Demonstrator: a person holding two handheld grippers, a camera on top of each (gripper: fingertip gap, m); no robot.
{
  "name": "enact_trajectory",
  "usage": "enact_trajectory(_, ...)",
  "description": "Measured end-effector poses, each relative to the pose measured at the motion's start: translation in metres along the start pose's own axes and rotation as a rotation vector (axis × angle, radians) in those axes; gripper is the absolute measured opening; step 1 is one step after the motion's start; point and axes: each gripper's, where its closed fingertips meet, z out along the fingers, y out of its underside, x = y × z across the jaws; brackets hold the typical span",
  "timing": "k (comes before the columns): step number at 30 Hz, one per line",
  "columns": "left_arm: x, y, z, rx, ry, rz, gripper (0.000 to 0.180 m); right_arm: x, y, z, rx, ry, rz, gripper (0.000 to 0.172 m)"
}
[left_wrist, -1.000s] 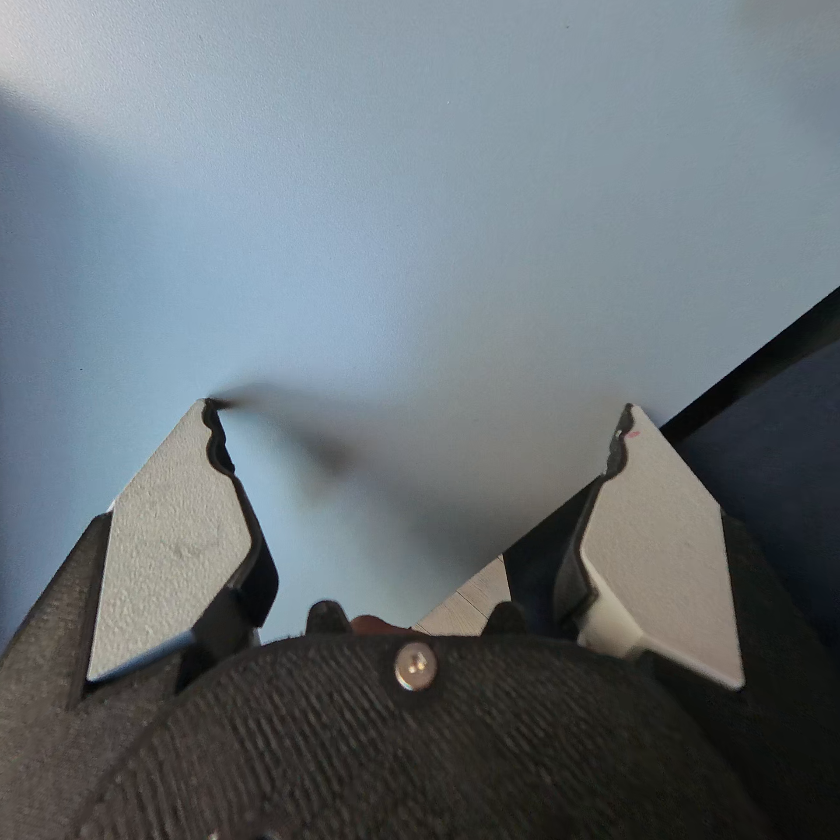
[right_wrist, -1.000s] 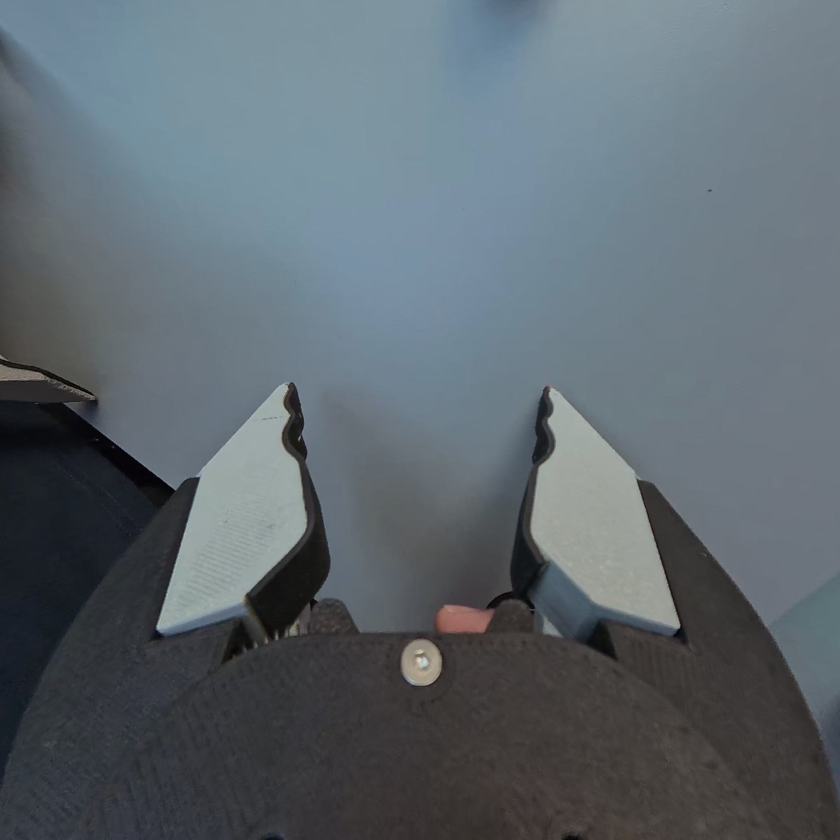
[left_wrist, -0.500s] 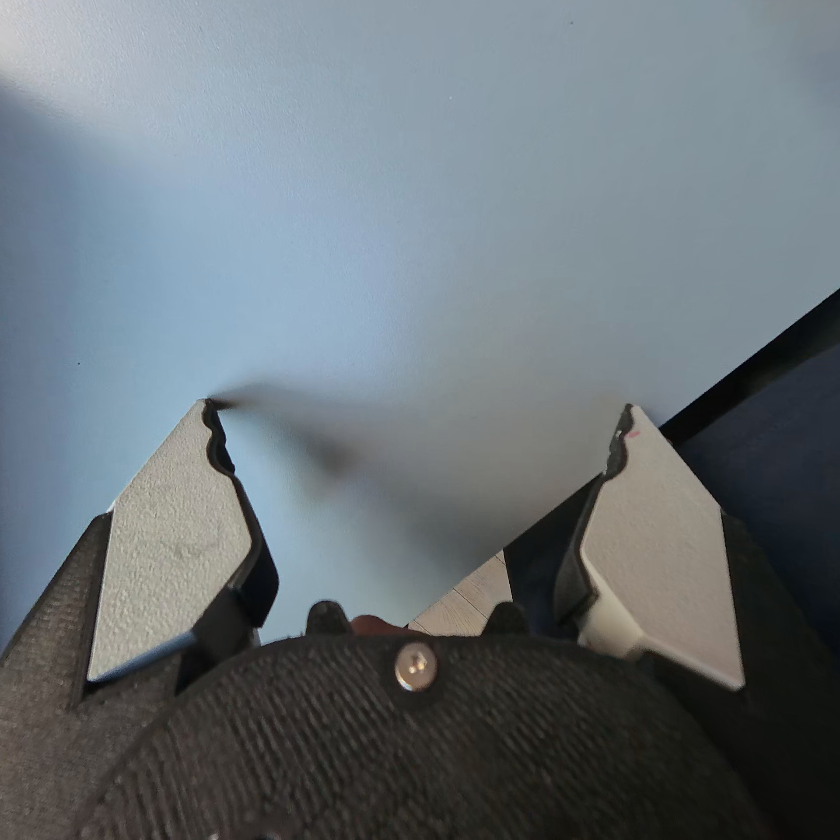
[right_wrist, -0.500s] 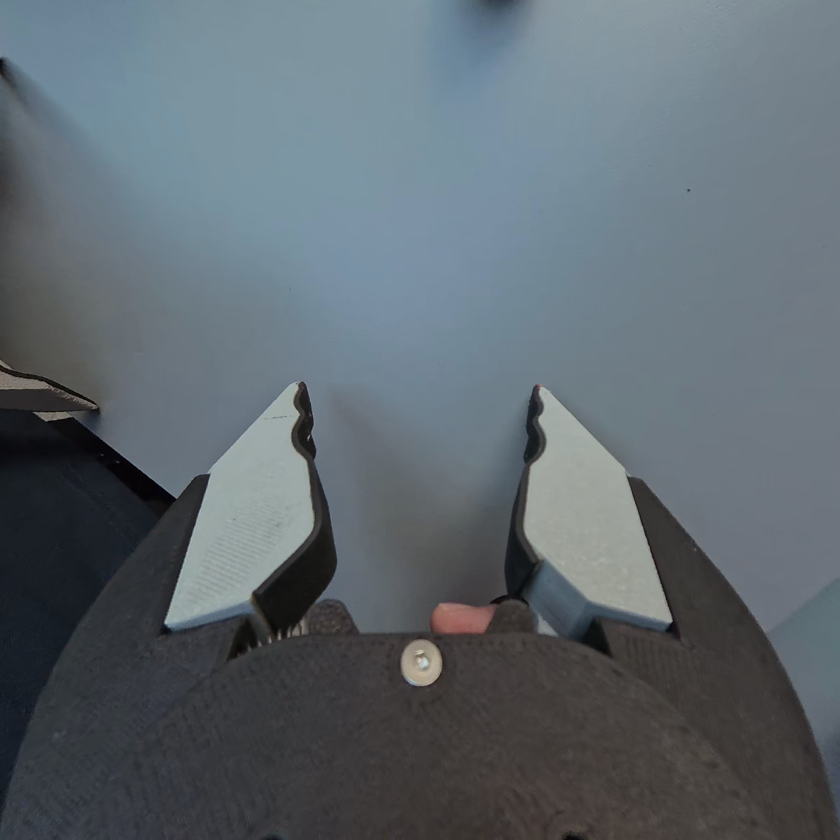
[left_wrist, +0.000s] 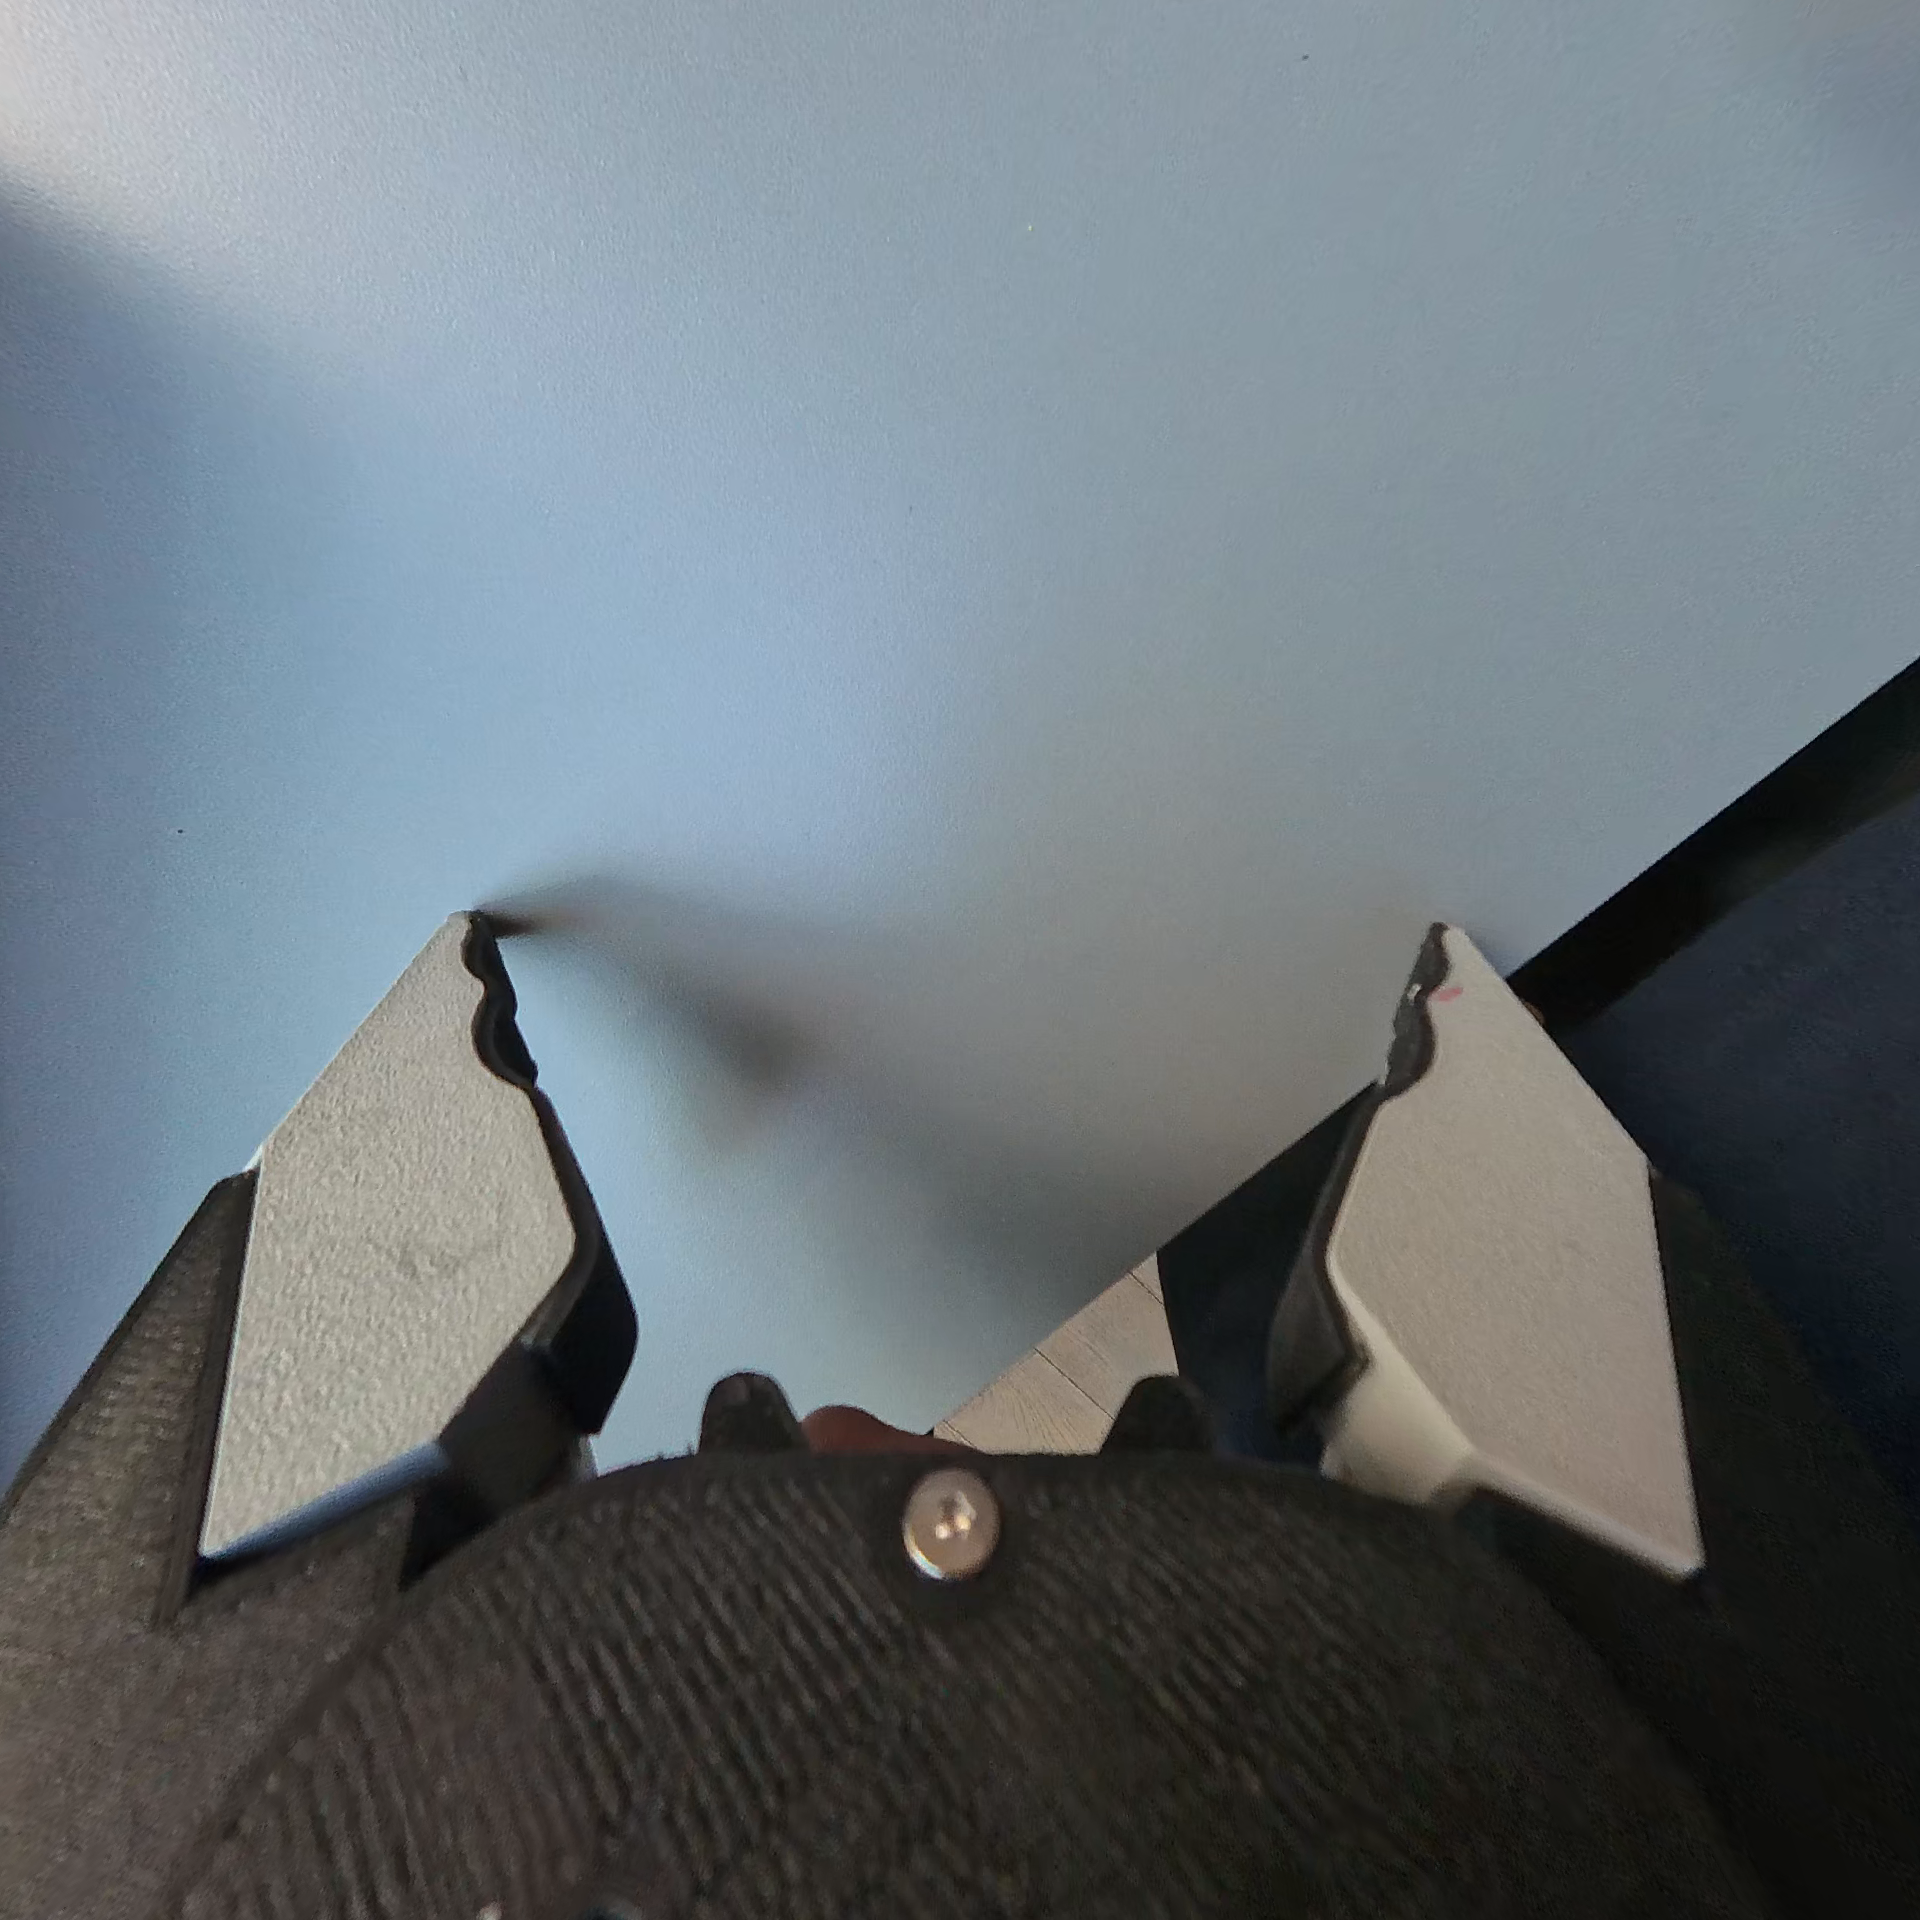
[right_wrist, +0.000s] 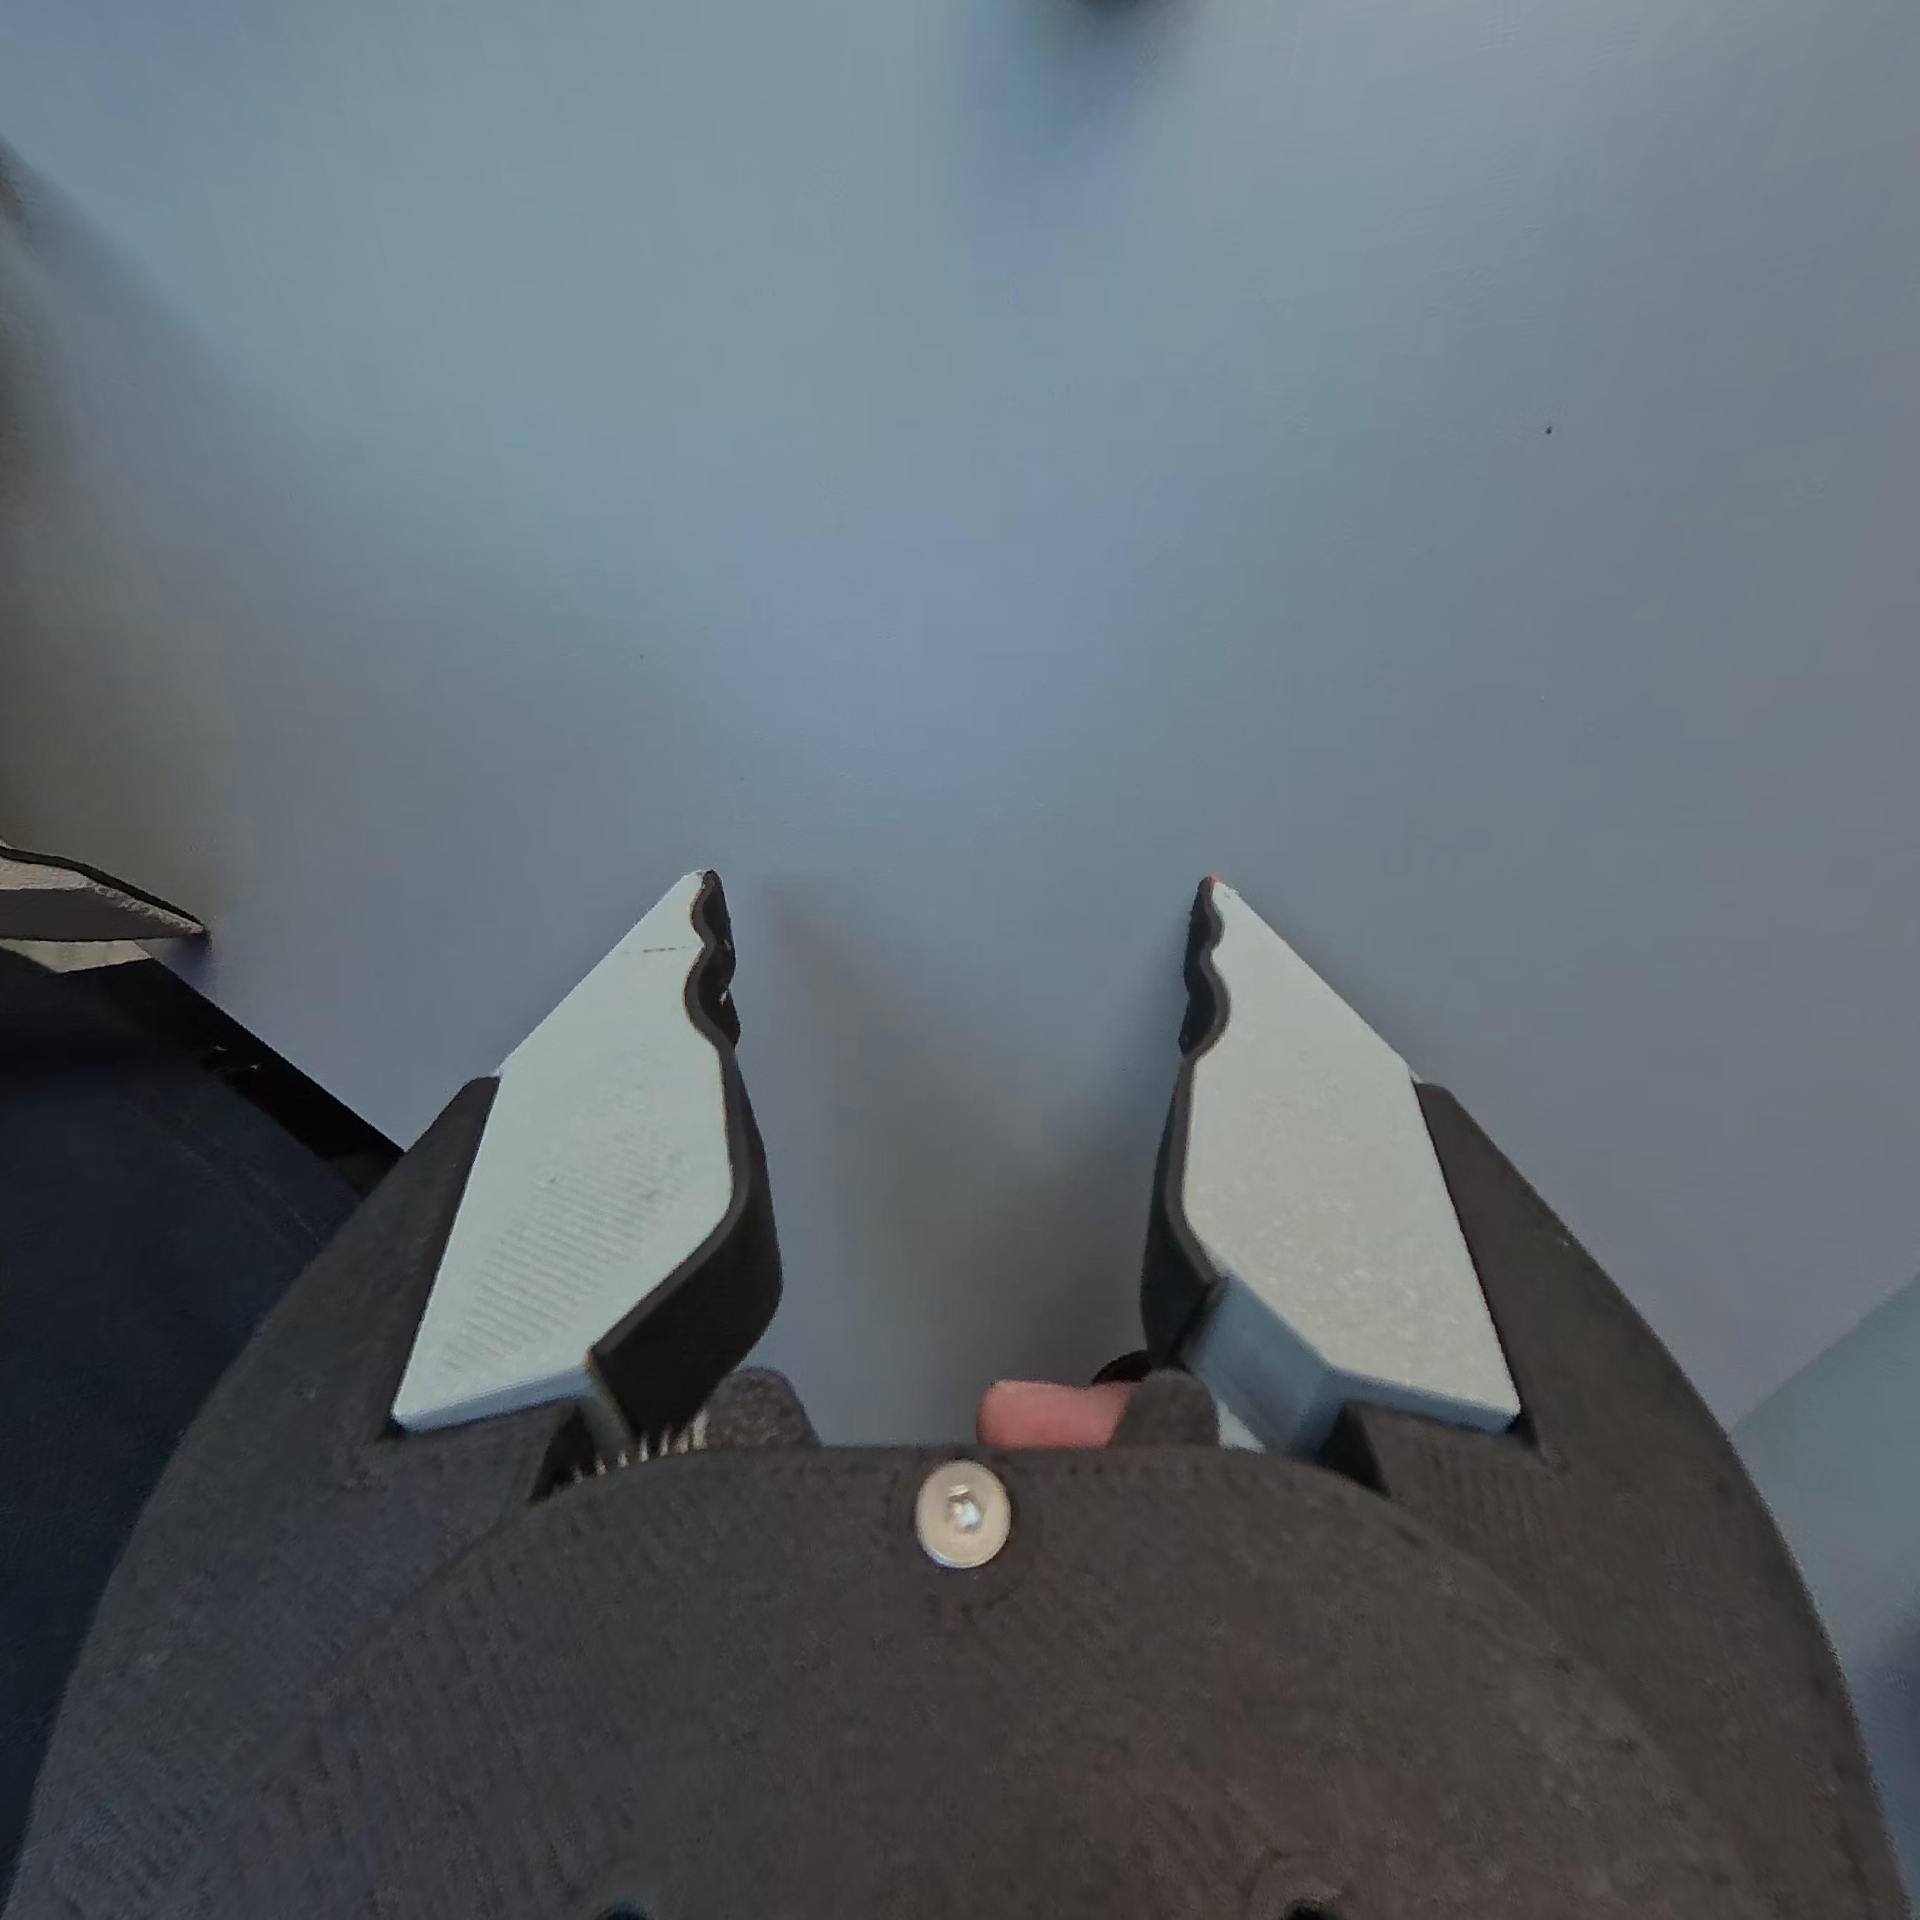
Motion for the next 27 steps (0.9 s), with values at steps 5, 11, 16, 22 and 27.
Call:
enact_trajectory(5, 0.0, 0.0, 0.0, -0.001, 0.0, 0.0, 0.16, 0.004, -0.007, -0.006, 0.03, 0.008, -0.001, 0.084)
enact_trajectory(11, 0.0, 0.0, 0.0, -0.032, -0.001, -0.003, 0.16, 0.011, -0.031, -0.014, 0.125, -0.022, -0.009, 0.069)
enact_trajectory(16, 0.0, -0.002, 0.001, -0.036, -0.01, -0.029, 0.16, 0.015, -0.053, -0.012, 0.186, -0.057, -0.103, 0.058)
enact_trajectory(22, 0.003, -0.01, -0.002, 0.032, -0.032, -0.086, 0.143, 0.014, -0.081, -0.011, 0.207, -0.134, -0.28, 0.052)
enact_trajectory(27, 0.02, -0.006, -0.02, 0.07, -0.036, -0.161, 0.047, 0.027, -0.109, 0.001, 0.189, -0.183, -0.38, 0.054)
